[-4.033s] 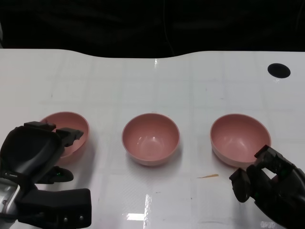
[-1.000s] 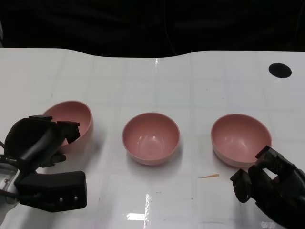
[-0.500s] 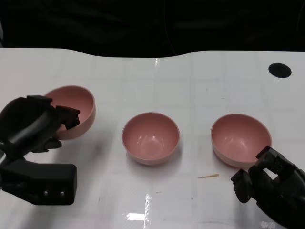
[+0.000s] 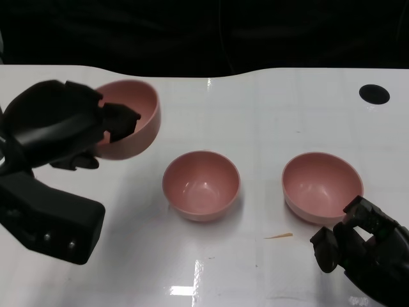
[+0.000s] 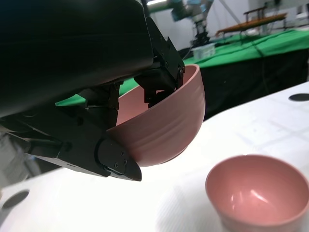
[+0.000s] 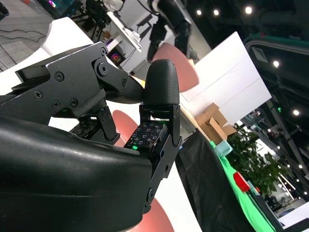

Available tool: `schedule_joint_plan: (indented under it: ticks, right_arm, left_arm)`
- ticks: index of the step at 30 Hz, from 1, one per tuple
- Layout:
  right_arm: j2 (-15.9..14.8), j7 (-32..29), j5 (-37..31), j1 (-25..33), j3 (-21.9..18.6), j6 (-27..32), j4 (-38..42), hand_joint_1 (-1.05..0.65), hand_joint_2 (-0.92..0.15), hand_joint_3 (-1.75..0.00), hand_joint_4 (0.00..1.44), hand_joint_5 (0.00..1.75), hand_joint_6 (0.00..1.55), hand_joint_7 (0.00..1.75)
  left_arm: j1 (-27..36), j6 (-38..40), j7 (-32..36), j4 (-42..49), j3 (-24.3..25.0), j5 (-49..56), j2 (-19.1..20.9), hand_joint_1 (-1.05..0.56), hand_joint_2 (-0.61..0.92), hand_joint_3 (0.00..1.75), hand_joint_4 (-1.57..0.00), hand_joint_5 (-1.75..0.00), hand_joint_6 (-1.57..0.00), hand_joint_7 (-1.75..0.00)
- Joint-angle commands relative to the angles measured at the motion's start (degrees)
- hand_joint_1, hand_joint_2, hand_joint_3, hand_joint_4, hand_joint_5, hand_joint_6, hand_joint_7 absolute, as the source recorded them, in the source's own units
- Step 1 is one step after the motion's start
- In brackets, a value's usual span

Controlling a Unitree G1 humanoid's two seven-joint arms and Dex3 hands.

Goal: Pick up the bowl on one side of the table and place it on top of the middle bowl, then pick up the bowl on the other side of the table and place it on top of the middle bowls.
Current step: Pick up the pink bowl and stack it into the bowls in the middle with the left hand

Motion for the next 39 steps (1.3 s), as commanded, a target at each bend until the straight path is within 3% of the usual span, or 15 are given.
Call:
schedule_joint_plan:
  ticks: [1, 2, 5, 11, 13, 15, 17, 18, 20, 25, 28, 30, 33, 36, 39]
  right_arm:
    - [-0.4, 0.2, 0.0, 0.2, -0.3, -0.5, 0.1, -0.12, -0.65, -0.95, 0.79, 1.72, 0.88, 1.19]
    - [-0.3, 0.2, 0.0, 0.3, -0.2, -0.5, 0.0, -0.13, -0.64, -0.95, 0.78, 1.73, 0.88, 1.19]
    - [0.1, -0.1, -0.1, 0.4, 0.0, -0.7, -0.1, -0.12, -0.63, -0.94, 0.78, 1.72, 0.88, 1.19]
    - [0.4, -0.1, -0.1, 0.6, 0.5, -0.6, -0.4, -0.11, -0.62, -0.93, 0.8, 1.69, 0.91, 1.13]
    - [0.8, -0.5, -0.2, 0.8, 0.9, -0.4, -1.0, -0.11, -0.62, -0.92, 0.8, 1.67, 0.91, 1.12]
    - [1.1, -0.7, -0.2, 0.9, 1.0, -0.4, -1.2, -0.11, -0.65, -0.87, 0.81, 1.65, 0.91, 1.1]
    - [1.4, -1.3, -0.4, 1.2, 1.3, -0.5, -1.6, -0.11, -0.66, -0.85, 0.81, 1.64, 0.92, 1.09]
    - [1.8, -1.9, -0.6, 1.4, 1.6, -0.7, -2.0, -0.1, -0.67, -0.83, 0.83, 1.62, 0.93, 1.08]
    - [2.3, -2.1, -0.9, 1.7, 2.0, -1.2, -2.4, -0.1, -0.69, -0.82, 0.85, 1.6, 0.94, 1.06]
    - [2.7, -2.1, -0.7, 1.9, 2.5, -1.0, -2.9, -0.11, -0.69, -0.81, 0.84, 1.6, 0.94, 1.06]
    - [3.0, -2.4, -1.0, 2.1, 2.8, -1.3, -3.3, -0.11, -0.66, -0.84, 0.84, 1.62, 0.95, 1.05]
    - [3.2, -2.3, -1.1, 2.2, 2.9, -1.6, -3.3, -0.12, -0.66, -0.85, 0.84, 1.62, 0.95, 1.05]
    - [3.4, -2.9, -1.4, 2.5, 3.2, -1.6, -3.9, -0.13, -0.66, -0.85, 0.85, 1.61, 0.96, 1.06]
    - [3.4, -3.1, -1.5, 2.7, 3.5, -1.6, -4.2, -0.12, -0.65, -0.87, 0.85, 1.62, 0.95, 1.07]
    - [3.6, -3.8, -1.9, 3.0, 3.9, -1.7, -4.7, -0.12, -0.64, -0.89, 0.85, 1.62, 0.96, 1.08]
  left_arm:
    - [-2.1, -1.2, -0.5, 0.9, -1.1, 1.7, -1.0, -0.03, 0.87, 0.05, -0.77, -1.74, -0.7, -1.64]
    - [-2.9, -1.5, -0.8, 1.2, -1.6, 2.1, -1.6, -0.05, 0.87, 0.03, -0.79, -1.66, -0.78, -1.43]
    - [-5.3, -3.2, -2.1, 3.1, -3.5, 2.0, -3.4, -0.08, 0.9, 0.03, -0.82, -1.58, -0.86, -1.23]
    - [-7.6, -4.1, -2.6, 5.6, -5.6, 2.9, -6.5, -0.1, 0.92, 0.02, -0.81, -1.64, -0.75, -1.5]
    - [-8.5, -4.0, -3.7, 6.3, -6.7, 3.2, -7.8, -0.09, 0.9, 0.02, -0.93, -1.3, -0.9, -1.08]
    - [-8.9, -4.2, -3.9, 6.8, -7.2, 3.5, -8.4, -0.1, 0.9, 0.01, -0.86, -1.46, -0.84, -1.22]
    - [-9.1, -5.3, -3.4, 7.7, -7.6, 3.6, -8.8, -0.1, 0.9, 0.01, -0.84, -1.51, -0.82, -1.27]
    - [-9.2, -5.9, -3.0, 8.3, -7.9, 3.7, -9.1, -0.14, 0.91, 0.06, -0.81, -1.65, -0.7, -1.53]
    - [-9.3, -6.9, -2.0, 9.1, -8.5, 4.7, -9.7, -0.18, 0.92, 0.1, -0.79, -1.73, -0.64, -1.65]
    - [-9.7, -8.4, -1.3, 11.0, -9.6, 6.3, -10.9, -0.2, 0.92, 0.14, -0.79, -1.75, -0.64, -1.64]
    - [-9.9, -8.3, -1.8, 12.1, -10.3, 6.6, -11.9, -0.24, 0.92, 0.24, -0.78, -1.73, -0.71, -1.47]
    - [-10.1, -8.5, -1.5, 13.1, -10.7, 7.0, -12.4, -0.23, 0.92, 0.2, -0.76, -1.74, -0.74, -1.36]
    - [-10.4, -8.6, -1.4, 14.3, -11.3, 7.7, -13.0, -0.2, 0.92, 0.15, -0.74, -1.74, -0.74, -1.32]
    - [-10.7, -8.1, -0.9, 15.4, -11.9, 8.8, -13.7, -0.18, 0.92, 0.08, -0.77, -1.66, -0.82, -1.12]
    - [-11.1, -8.2, -0.1, 16.8, -12.5, 9.4, -14.3, -0.15, 0.92, 0.05, -0.76, -1.7, -0.78, -1.25]
